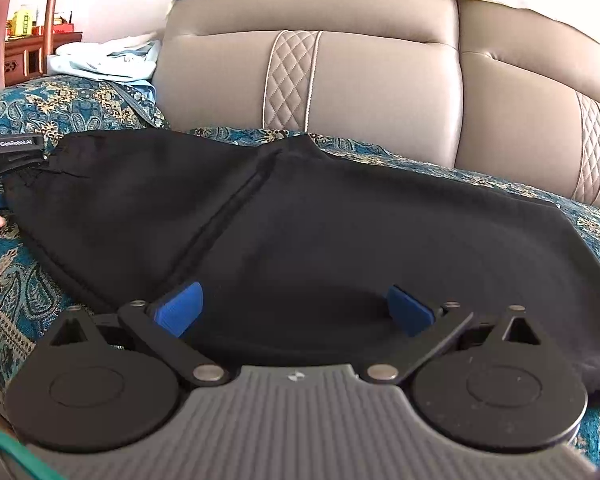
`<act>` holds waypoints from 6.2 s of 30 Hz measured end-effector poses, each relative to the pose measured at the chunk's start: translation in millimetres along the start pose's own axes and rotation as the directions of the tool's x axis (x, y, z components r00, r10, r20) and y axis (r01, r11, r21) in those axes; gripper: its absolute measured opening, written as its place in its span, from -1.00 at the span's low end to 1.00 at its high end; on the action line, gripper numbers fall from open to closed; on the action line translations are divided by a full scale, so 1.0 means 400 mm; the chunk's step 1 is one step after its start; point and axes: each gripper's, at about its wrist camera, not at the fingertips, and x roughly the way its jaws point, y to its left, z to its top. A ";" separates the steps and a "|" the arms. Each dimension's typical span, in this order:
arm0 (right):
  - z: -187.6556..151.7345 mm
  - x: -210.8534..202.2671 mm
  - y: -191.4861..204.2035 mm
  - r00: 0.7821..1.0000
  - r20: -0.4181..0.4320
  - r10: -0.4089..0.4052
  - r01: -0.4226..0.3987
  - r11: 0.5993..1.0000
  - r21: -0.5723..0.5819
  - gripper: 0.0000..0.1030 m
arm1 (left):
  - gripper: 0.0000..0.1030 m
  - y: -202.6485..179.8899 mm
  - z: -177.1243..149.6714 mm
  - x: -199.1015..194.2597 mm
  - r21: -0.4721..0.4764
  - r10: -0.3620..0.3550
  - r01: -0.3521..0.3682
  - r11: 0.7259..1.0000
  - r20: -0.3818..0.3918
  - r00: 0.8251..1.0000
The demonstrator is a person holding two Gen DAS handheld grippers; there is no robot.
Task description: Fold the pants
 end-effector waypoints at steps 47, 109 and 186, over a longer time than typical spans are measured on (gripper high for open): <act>0.049 -0.054 -0.443 0.976 -0.149 0.160 -0.058 0.847 0.528 0.49 | -0.17 -0.643 -0.299 -0.360 0.482 -0.466 0.584 0.653 -0.352 0.811; 0.110 -0.159 -0.472 0.971 -0.024 -0.238 0.236 0.939 0.250 0.32 | -0.48 -0.765 -0.208 -0.182 0.618 -0.330 0.398 0.678 -0.228 0.916; 0.130 0.099 -0.527 0.941 -0.087 -0.328 0.337 0.932 0.131 0.43 | 0.08 -0.752 -0.200 -0.017 0.571 -0.185 0.272 0.775 -0.207 0.961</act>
